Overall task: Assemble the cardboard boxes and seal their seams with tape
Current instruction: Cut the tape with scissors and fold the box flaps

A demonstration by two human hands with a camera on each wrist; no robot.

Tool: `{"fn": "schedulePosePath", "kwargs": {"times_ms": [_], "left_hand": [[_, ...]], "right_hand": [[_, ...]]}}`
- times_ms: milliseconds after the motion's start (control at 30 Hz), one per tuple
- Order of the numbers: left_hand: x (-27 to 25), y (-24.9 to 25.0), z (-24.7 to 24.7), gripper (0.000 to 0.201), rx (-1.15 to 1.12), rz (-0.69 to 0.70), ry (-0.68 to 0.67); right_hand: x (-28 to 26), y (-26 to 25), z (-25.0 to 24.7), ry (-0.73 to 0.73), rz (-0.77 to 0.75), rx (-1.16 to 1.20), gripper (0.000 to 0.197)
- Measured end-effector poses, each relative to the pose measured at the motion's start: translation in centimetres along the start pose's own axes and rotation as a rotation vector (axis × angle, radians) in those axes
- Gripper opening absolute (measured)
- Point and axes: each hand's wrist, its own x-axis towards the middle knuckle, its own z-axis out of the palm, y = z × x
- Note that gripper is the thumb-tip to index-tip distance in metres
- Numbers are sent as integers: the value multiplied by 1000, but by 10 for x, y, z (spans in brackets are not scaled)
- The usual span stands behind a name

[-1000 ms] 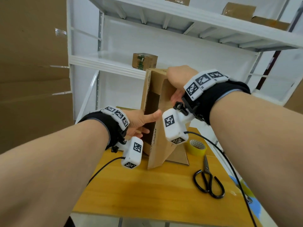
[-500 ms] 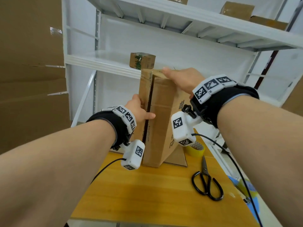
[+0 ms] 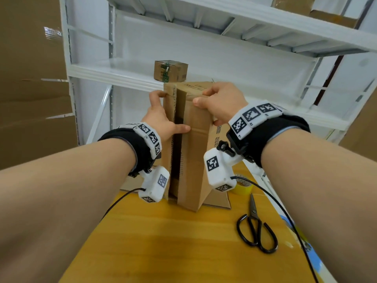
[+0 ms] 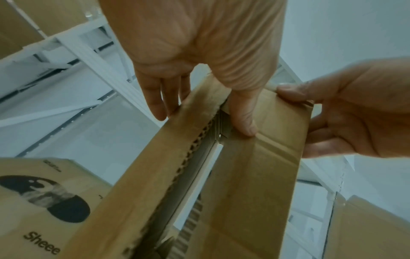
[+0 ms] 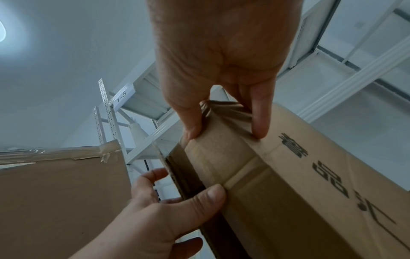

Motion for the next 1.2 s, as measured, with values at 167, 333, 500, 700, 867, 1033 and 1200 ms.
{"fn": "schedulePosePath", "kwargs": {"times_ms": [167,333,500,700,867,1033,1200], "left_hand": [[-11,-4,2,110,125,80,-31],[-16,-5,7,98,106,76,-17],[-34,-9,27,110,199,66,-26],[-39,-11,59,122,279,10,113],[-37,-1,74,103,229,-59,184],[-40,-4,89,86,301,-95,273],[-36,-1,88,84,303,-126,302]], "right_hand": [[2,3,9,40,-42,-15,40],[3,-4,9,47,-42,-78,45],[4,-4,11,80,-61,-123,46],[4,0,11,127,-77,-159,41],[8,3,10,144,-95,-191,39],[9,2,14,164,-103,-185,39],[12,-1,14,159,-114,-191,31]]}}
